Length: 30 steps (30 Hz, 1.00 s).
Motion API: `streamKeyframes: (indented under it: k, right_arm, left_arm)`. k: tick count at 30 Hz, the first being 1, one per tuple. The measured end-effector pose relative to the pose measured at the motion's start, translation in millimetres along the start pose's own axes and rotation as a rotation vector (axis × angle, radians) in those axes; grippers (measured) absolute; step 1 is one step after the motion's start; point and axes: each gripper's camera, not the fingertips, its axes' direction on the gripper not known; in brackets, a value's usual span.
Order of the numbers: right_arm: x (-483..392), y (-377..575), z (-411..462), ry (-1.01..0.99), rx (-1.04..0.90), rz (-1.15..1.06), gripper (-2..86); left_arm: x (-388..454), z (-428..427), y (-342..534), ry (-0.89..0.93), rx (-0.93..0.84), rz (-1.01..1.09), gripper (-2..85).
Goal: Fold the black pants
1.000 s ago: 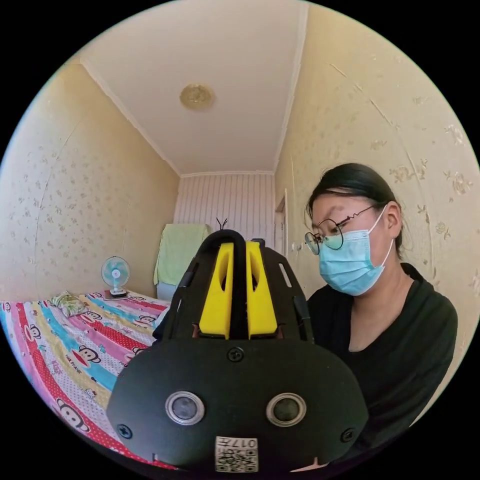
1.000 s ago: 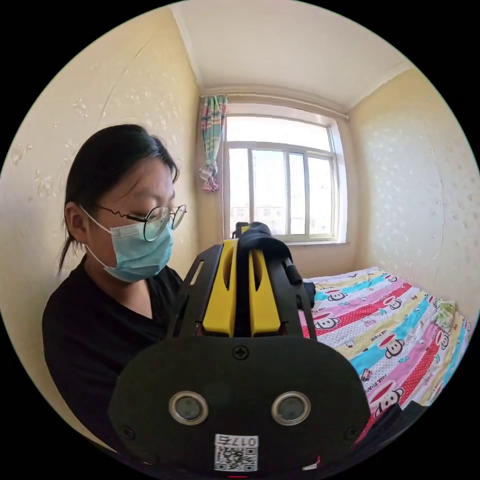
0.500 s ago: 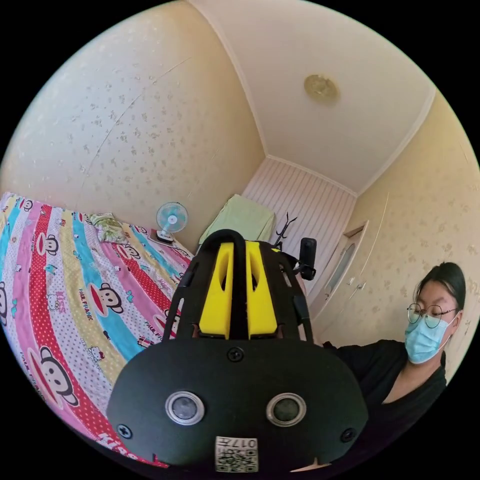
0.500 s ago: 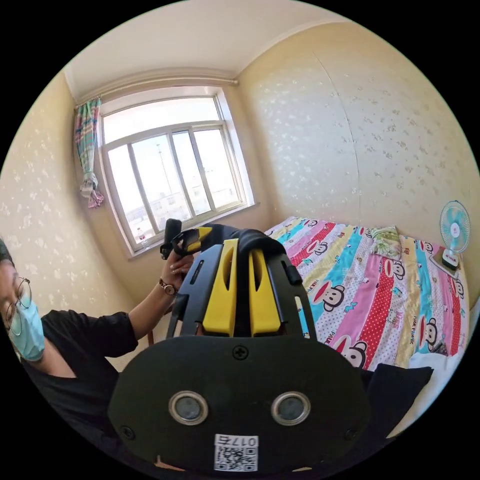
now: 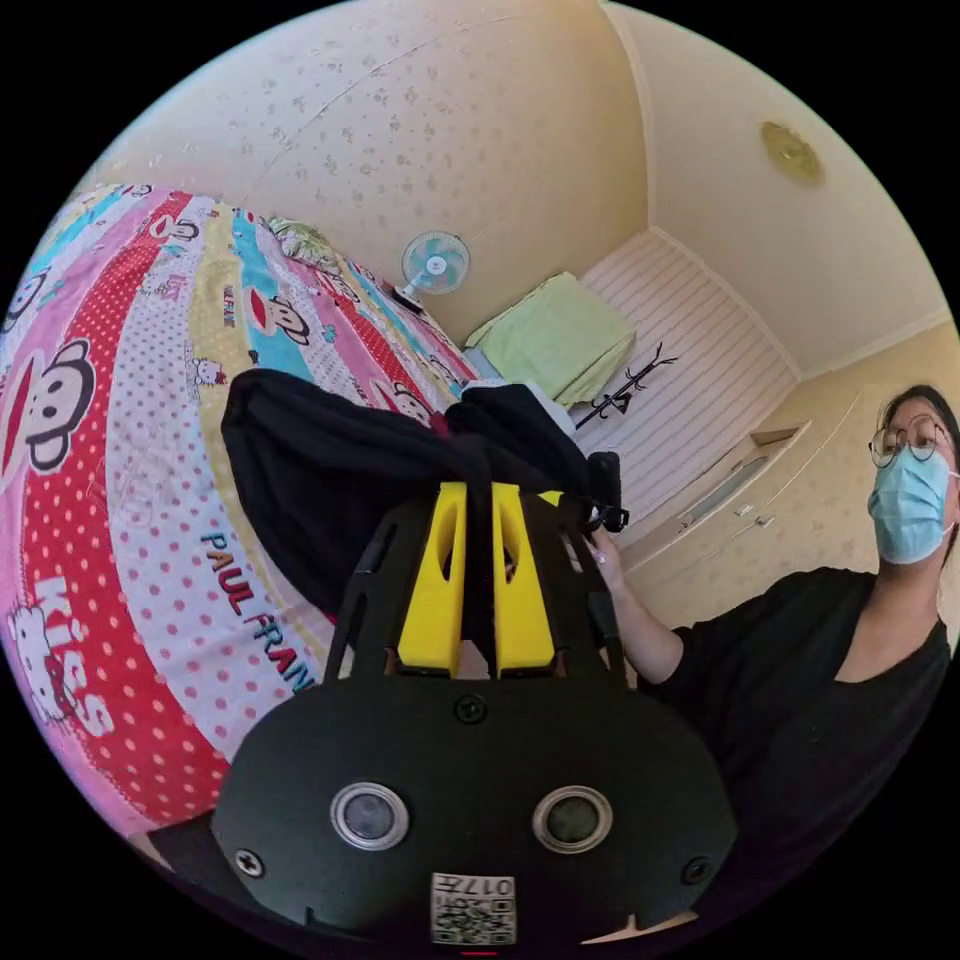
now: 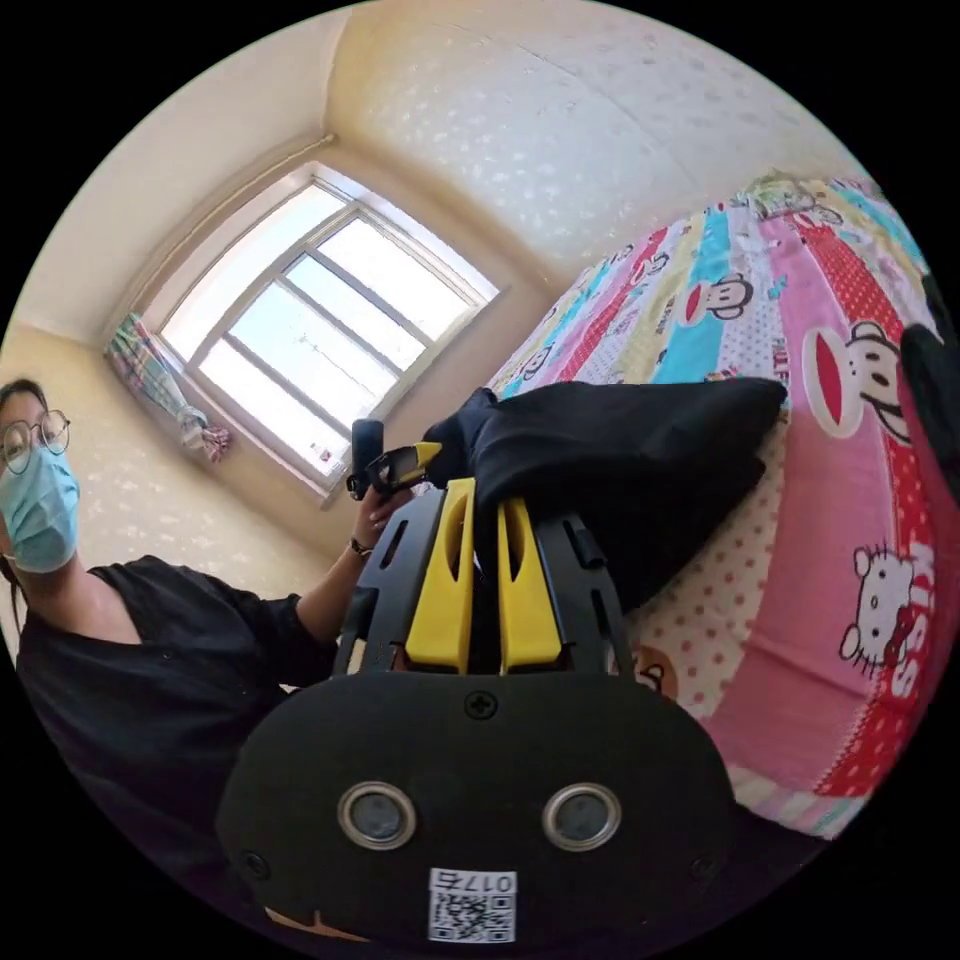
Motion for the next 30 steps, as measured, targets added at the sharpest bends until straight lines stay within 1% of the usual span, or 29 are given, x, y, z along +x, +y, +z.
streamKeyframes:
  k: [3,5,6,8,11,14,16,18,20,21,22,23,24,25,27,28,30]
  right_arm:
    - [34,30,9,-0.036,-0.064,0.083,2.6]
    - [43,32,1,-0.059,-0.083,0.095,4.5]
    - [46,29,-10,-0.053,-0.075,0.104,6.3]
    - [49,22,-32,-0.024,-0.035,0.122,9.8]
    - [63,9,-61,-0.039,0.057,0.160,17.4]
    - [92,-10,-57,-0.073,0.017,0.211,22.0]
    - [106,-22,-47,-0.060,0.006,0.230,23.1]
    - [124,-36,-33,-0.020,0.045,0.263,23.4]
    - [136,-45,-20,0.028,0.052,0.297,23.6]
    - [143,-50,-9,0.044,0.028,0.319,24.2]
    - [145,-51,-5,0.031,0.021,0.324,24.5]
    - [148,-50,1,-0.026,0.016,0.340,24.9]
    - [148,-46,6,-0.077,0.019,0.352,25.4]
    - [147,-43,7,-0.087,0.018,0.356,25.7]
    - [135,-30,13,-0.062,-0.012,0.333,26.0]
    - [131,-27,14,-0.051,-0.007,0.322,25.9]
    - [127,-17,14,-0.016,0.043,0.322,24.9]
  left_arm:
    - [-8,14,32,-0.066,-0.031,-0.079,5.1]
    - [-24,7,39,-0.011,-0.006,-0.173,7.2]
    - [-28,4,39,0.015,-0.001,-0.189,8.1]
    - [-47,-11,32,0.101,0.017,-0.278,15.0]
    - [-66,-36,14,0.133,0.108,-0.329,21.2]
    - [-79,-47,-22,0.101,0.157,-0.307,21.8]
    - [-87,-38,-50,0.070,0.128,-0.298,22.3]
    - [-97,-25,-74,0.035,0.102,-0.303,22.7]
    - [-110,-10,-90,-0.089,0.126,-0.328,22.4]
    - [-114,-5,-92,-0.116,0.115,-0.344,22.5]
    - [-124,7,-95,-0.131,0.068,-0.389,22.8]
    - [-134,23,-93,-0.097,0.010,-0.425,23.5]
    - [-135,28,-90,-0.083,0.004,-0.421,23.9]
    - [-131,29,-82,-0.093,0.030,-0.408,23.2]
    - [-125,29,-70,-0.085,0.043,-0.413,21.8]
    - [-124,29,-60,-0.046,0.065,-0.435,21.0]
    - [-127,27,-42,0.021,0.124,-0.498,19.8]
